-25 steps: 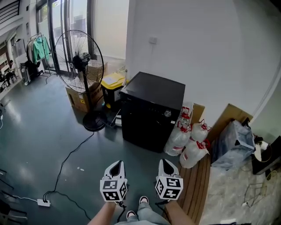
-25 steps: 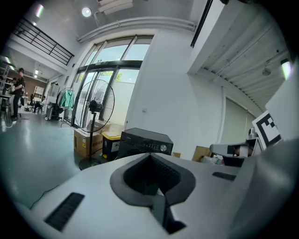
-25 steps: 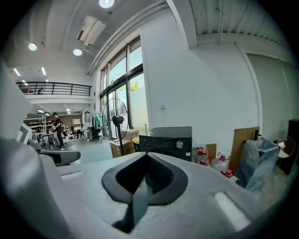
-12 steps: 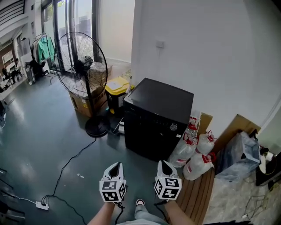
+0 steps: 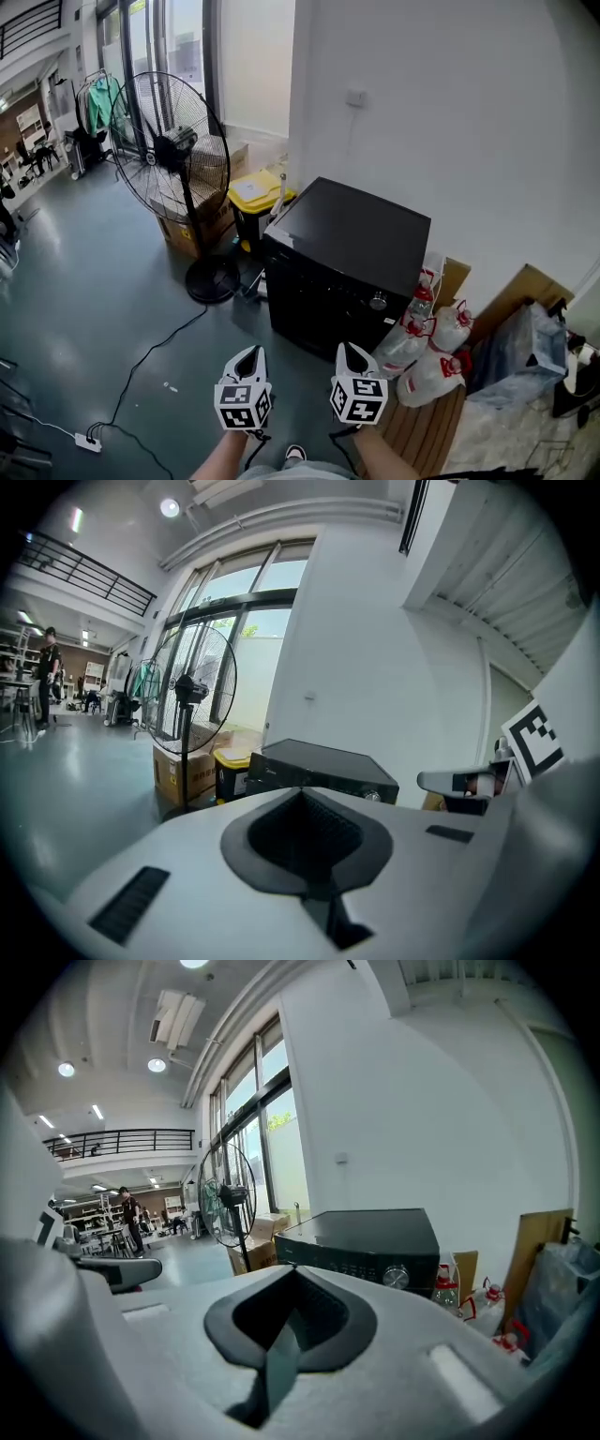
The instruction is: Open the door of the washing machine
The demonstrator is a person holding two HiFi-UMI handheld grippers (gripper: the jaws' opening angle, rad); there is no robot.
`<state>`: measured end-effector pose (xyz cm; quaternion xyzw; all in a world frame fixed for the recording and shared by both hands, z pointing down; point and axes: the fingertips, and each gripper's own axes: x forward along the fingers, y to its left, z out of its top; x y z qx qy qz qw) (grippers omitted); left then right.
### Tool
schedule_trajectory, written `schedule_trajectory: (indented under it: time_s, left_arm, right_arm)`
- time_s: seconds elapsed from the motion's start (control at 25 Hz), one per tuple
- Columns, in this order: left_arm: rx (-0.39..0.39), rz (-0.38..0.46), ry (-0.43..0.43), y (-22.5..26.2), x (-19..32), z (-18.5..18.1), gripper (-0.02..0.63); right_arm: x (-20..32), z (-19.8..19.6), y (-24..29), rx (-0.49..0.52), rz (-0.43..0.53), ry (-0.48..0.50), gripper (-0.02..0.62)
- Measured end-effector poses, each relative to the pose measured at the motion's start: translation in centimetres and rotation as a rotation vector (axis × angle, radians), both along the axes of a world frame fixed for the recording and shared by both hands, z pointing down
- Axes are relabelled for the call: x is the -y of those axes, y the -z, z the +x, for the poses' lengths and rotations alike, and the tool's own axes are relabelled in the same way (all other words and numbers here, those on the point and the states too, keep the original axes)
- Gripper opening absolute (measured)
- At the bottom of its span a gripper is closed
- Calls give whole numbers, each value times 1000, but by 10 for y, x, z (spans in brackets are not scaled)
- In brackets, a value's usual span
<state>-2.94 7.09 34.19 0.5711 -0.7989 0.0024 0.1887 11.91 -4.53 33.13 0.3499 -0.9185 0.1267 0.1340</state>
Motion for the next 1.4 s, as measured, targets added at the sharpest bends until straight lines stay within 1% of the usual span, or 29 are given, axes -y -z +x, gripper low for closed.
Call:
schedule_trajectory:
  time_s: [0.12, 0.36, 0.44, 0.6, 0.8, 1.08, 1.24, 1.4]
  left_arm:
    - [-8, -17, 17, -5, 16, -9, -6]
    - [-14, -58, 19, -23, 40, -27, -6]
    - [-9, -65, 5, -25, 53, -35, -6]
    - [9, -78, -57, -31, 83, -53, -6]
    - [31, -54, -132, -23, 130, -91, -6]
    - [43, -46, -233, -11, 191, -162, -6]
    - [31, -52, -272, -21, 210, -202, -6]
    - [-10, -100, -276, -48, 223, -222, -6]
  right_arm:
    - [20, -7, -4, -4, -11, 8, 5]
    - [49, -19, -22, -14, -46, -5, 5]
    - [60, -25, -27, -18, -51, -19, 5]
    - [79, -39, -37, -29, -60, -64, 5]
    - [109, -70, -36, -30, -46, -125, 5]
    - [153, -131, -27, -27, -44, -216, 5]
    - [166, -167, -31, -49, -37, -258, 5]
    - [175, -180, -37, -84, -35, -277, 5]
